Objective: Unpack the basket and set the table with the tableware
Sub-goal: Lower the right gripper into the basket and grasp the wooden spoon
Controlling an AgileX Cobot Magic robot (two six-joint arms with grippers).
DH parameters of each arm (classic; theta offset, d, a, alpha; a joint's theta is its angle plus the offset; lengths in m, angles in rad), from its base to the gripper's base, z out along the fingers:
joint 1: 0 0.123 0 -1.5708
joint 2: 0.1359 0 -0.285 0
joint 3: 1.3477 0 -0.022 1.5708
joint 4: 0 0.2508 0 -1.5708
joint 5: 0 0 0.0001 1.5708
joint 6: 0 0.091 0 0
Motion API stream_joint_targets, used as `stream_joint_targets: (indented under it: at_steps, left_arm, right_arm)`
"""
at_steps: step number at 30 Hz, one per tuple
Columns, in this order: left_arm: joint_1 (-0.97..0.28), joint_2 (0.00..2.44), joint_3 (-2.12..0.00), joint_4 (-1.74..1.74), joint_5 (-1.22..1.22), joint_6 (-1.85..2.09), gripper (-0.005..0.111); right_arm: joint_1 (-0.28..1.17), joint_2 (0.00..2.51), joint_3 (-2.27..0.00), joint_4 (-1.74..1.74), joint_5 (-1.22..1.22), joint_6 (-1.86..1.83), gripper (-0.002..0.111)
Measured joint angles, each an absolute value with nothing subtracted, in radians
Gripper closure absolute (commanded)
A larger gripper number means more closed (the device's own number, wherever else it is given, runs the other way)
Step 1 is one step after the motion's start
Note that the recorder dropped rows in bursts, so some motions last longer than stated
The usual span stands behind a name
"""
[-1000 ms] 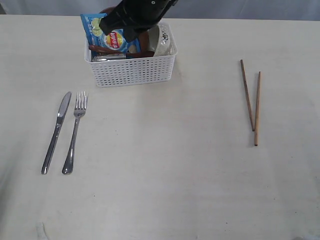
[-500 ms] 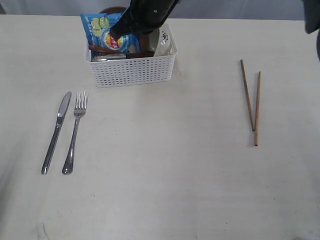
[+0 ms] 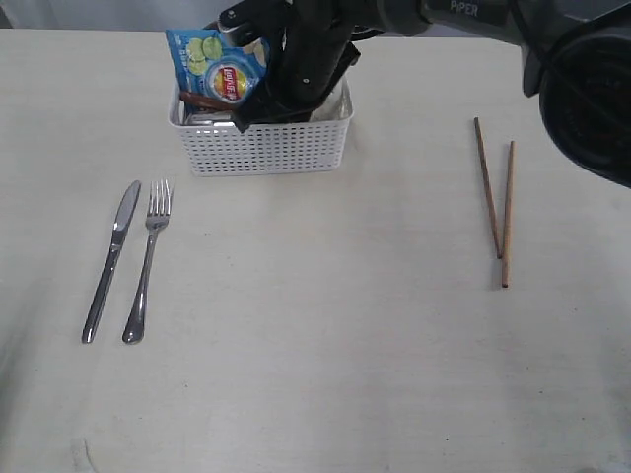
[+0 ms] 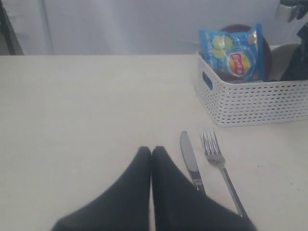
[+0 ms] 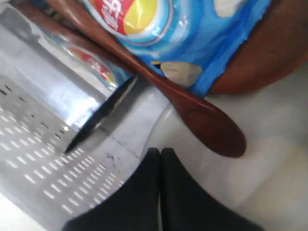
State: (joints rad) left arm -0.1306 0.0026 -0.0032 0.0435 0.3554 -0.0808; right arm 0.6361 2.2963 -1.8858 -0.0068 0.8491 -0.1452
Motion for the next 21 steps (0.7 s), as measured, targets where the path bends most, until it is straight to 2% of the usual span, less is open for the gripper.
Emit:
stream_joint_targets:
  at_steps: [7,12,21]
  left_arm:
    - [-0.131,0.003,-0.003,0.043,0.355,-0.081,0.107]
    - [-0.131,0.003,-0.003,0.043,0.355,-0.081,0.107]
    - [-0.131,0.003,-0.003,0.043,0.355,-0.081,0.107]
  right_arm:
    - [0.634,2.207,-1.886,-0.024,1.177,-0.128,0.109]
    - [0.634,2.188,-1.841,-0.024,1.184,-0.122,0.109]
    - [0.634,2.119,-1.605,-0.041,1.208,-0.093,0.109]
